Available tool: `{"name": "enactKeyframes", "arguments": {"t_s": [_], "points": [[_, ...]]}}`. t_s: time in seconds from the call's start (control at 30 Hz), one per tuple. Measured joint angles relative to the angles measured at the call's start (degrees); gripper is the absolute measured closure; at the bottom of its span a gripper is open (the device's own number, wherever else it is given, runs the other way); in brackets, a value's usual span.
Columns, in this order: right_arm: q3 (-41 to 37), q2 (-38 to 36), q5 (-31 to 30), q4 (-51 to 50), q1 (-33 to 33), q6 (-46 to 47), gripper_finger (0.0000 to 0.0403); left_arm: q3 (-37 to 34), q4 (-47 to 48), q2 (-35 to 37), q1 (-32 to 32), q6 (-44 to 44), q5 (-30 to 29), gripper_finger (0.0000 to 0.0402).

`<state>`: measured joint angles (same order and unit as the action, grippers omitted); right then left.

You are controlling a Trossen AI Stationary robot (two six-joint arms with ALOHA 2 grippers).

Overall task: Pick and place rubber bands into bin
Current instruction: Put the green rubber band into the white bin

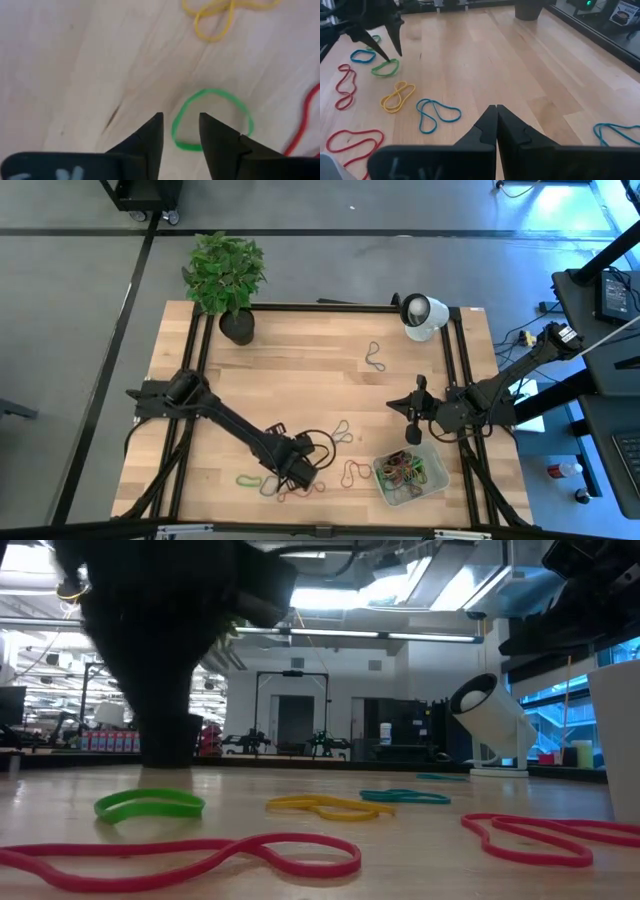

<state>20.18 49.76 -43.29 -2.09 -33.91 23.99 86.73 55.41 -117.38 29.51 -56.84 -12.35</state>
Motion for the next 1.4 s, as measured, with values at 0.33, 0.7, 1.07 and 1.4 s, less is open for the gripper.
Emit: {"name": "enactKeyframes", "arguments": {"t_s": [0.33, 0.7, 1.07, 1.4], "points": [[0.0, 0.0, 0.0, 0.0, 0.0, 0.5, 0.0398, -7.5, -5.4, 0.3, 0.5, -3.9, 1.0, 0.0297], [0.0, 0.0, 0.0, 0.0, 0.0, 0.5, 0.0398, -2.6, -11.9, 0.0, 0.5, 0.2, -3.2, 0.0399], [0.0, 0.0, 0.0, 0.1, 0.0, 0.4, 0.0398, 12.0, -31.0, 0.2, -1.6, 33.5, -15.2, 0.0399], [0.0, 0.0, -0.1, 0.1, 0.0, -0.1, 0.0398, 14.8, -55.3, -8.3, -8.6, 45.0, -2.5, 0.04]]}}
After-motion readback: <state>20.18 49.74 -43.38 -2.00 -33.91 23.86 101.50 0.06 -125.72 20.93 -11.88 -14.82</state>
